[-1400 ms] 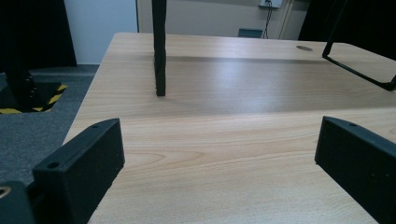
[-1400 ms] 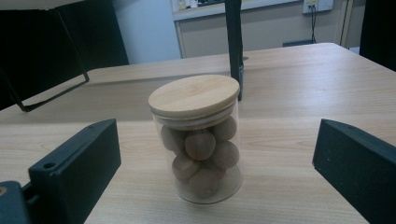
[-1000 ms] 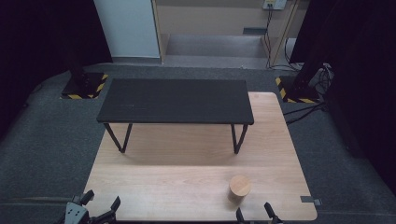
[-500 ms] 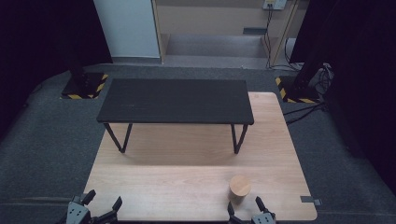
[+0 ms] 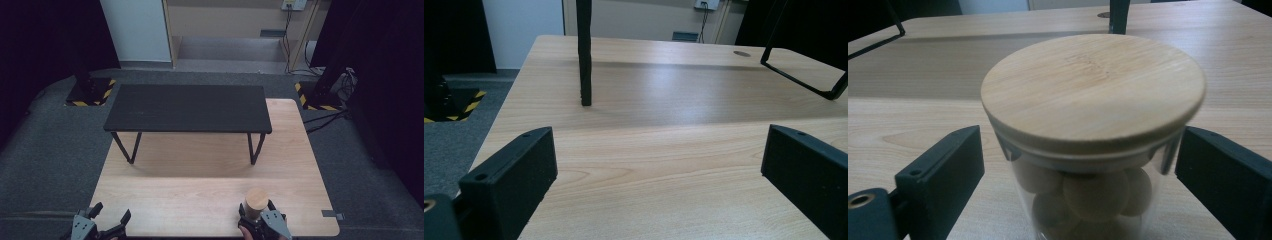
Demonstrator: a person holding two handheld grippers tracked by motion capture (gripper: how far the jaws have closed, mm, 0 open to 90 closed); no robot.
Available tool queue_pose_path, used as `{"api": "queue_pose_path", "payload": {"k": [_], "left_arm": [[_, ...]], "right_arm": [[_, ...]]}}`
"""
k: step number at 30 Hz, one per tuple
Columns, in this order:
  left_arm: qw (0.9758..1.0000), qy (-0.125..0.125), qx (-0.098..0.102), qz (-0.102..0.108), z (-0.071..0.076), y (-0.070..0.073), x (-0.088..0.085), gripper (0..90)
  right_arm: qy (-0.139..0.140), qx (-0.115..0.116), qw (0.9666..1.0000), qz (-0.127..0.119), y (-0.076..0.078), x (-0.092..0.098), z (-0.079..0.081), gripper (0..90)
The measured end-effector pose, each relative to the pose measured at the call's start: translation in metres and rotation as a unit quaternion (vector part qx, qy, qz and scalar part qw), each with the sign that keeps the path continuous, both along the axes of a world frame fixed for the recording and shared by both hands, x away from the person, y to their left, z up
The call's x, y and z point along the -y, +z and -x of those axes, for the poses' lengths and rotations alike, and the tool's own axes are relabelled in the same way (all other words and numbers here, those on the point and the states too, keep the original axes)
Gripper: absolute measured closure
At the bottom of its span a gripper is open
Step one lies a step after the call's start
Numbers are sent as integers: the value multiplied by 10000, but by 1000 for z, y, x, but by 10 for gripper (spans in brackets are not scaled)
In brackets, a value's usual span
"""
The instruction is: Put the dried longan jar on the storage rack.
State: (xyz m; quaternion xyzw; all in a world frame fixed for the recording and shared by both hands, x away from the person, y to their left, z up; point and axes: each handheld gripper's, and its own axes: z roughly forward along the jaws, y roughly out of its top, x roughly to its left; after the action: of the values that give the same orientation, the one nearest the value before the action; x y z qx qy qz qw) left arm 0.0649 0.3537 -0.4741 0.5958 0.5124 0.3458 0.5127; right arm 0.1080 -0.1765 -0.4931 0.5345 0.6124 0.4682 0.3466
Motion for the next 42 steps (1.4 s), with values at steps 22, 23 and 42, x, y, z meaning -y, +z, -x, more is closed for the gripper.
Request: {"api": "queue_pose_path", "payload": {"k": [22,23,42], "left_arm": [[9999,-23,33,115,-2,1,-3,2],[9999,-27,30,129,-2,2,-3,2],[9998,-36,71,202,0,5,-8,4]], "right_arm": [[304,324,9990,-62,55,-5,1,251],[354,369,9987,-87,63,-5,0,251],[775,874,9930,-163,160,-6,-35,254]]}}
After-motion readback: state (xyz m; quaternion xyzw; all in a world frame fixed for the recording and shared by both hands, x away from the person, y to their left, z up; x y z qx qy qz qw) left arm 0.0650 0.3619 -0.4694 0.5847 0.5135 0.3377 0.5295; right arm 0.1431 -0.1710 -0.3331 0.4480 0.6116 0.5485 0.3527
